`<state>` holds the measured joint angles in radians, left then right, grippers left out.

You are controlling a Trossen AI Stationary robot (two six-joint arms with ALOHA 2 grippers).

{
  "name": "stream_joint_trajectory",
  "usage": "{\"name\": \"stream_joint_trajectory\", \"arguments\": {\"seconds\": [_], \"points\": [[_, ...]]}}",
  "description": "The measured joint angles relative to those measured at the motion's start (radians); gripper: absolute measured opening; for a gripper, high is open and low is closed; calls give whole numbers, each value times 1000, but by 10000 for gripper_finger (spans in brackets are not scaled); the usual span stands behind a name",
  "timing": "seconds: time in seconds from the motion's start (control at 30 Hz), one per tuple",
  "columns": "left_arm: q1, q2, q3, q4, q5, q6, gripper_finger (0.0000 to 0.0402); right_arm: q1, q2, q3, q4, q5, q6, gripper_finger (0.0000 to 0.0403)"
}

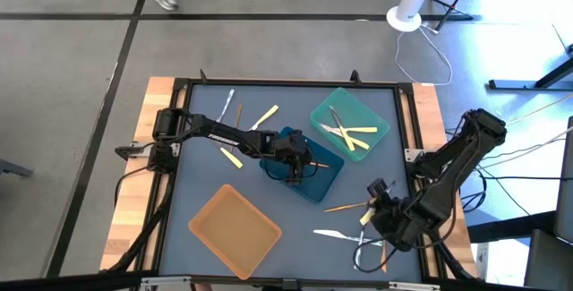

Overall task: Sort silverware by color (type)
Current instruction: Put the left yellow knife into the light blue bin

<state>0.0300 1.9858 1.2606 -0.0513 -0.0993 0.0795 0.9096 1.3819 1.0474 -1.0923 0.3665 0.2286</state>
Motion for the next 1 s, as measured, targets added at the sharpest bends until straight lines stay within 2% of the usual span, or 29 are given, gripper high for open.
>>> {"name": "stream_joint_trajectory", "arguments": {"seconds": [0.33, 0.57, 0.77, 1.0], "points": [[0, 0, 0, 0, 0, 0, 59, 0, -71, 53, -14, 243, -15, 58], [0, 0, 0, 0, 0, 0, 59, 0, -172, 54, -10, 379, -157, 58], [0, 0, 0, 0, 0, 0, 59, -15, -252, 54, -12, 411, -328, 58], [0, 0, 0, 0, 0, 0, 59, -152, -301, 54, -44, 405, -454, 58]]}}
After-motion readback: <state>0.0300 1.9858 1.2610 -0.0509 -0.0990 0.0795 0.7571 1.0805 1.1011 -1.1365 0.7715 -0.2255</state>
